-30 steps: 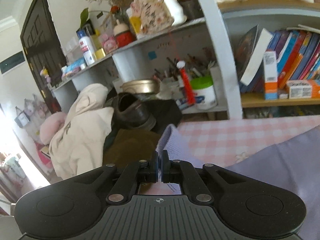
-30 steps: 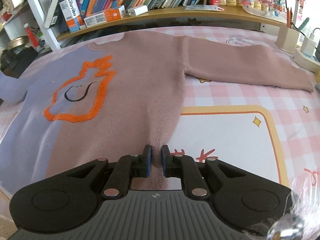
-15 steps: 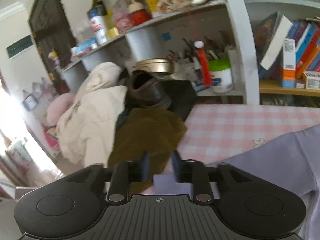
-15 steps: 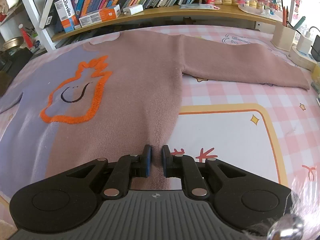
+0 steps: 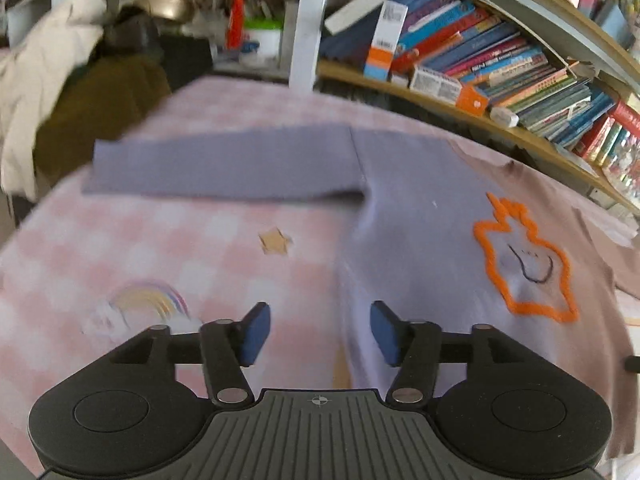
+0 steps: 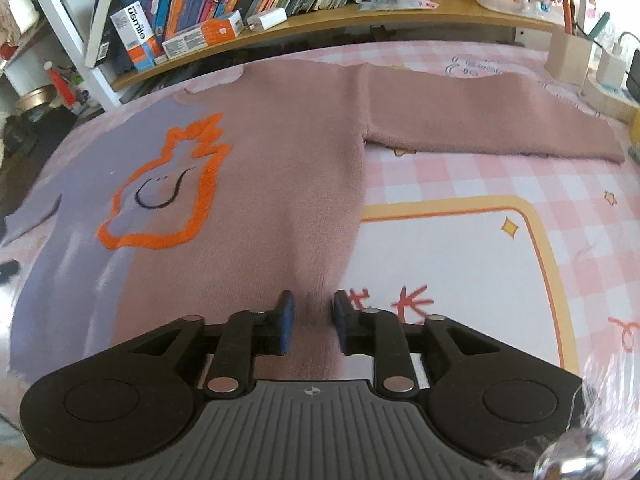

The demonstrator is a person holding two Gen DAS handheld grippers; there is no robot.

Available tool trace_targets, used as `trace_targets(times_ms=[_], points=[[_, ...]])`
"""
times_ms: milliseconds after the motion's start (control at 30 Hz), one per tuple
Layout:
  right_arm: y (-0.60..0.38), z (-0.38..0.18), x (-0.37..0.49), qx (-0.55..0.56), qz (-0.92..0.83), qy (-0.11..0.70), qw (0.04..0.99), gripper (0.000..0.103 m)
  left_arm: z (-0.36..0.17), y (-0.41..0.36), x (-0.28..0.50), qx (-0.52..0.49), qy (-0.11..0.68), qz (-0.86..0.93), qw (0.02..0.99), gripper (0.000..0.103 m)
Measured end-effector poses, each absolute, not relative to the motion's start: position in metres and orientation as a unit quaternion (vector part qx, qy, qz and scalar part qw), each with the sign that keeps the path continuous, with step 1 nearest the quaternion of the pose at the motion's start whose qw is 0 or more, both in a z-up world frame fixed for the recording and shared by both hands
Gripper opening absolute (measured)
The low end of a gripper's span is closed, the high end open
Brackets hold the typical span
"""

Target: Fold clothes

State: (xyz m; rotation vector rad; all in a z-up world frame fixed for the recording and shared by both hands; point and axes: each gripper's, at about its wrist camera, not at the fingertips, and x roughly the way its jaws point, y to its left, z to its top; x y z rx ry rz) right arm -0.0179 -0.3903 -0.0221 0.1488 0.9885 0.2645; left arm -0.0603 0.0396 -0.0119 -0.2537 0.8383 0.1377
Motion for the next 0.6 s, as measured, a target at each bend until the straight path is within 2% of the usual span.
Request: trace_targets(times_ms=[233,400,467,500,533,567,600], points=[[-0.394,-0.019,-0.030,0.075,0.128,0.478,0.866,0.023,-0.021,0.034,-0.065,-0.113,0.417,0.064,0.899,0.056],[-0.392,-0.021,-0.035,0.078,0.119,0.483,0.864,0.023,-0.025,0.035,-0.065,-0.117,0.425,0.062,0.896,0.050],[-0.391,-0.022,-0.036,0.079,0.114,0.487,0.862,0.023,-0.027,0.035,-0.064,-0.121,0.429,0.053,0.893,0.030],[-0.391,-0.023,-0.036,0.080,0.110,0.486,0.863,0.019,-0.029,0.035,-0.063,-0.124,0.434,0.048,0.891,0.023],[-0.391,-0.024,-0.036,0.081,0.104,0.483,0.865,0.017,-0.031,0.034,-0.062,-0.128,0.440,0.043,0.888,0.011],[-0.391,-0.024,-0.037,0.082,0.098,0.481,0.868,0.012,-0.032,0.032,-0.063,-0.127,0.440,0.048,0.888,0.008],[-0.390,-0.025,-0.037,0.083,0.092,0.478,0.870,0.012,-0.032,0.030,-0.062,-0.125,0.441,0.049,0.887,0.006]])
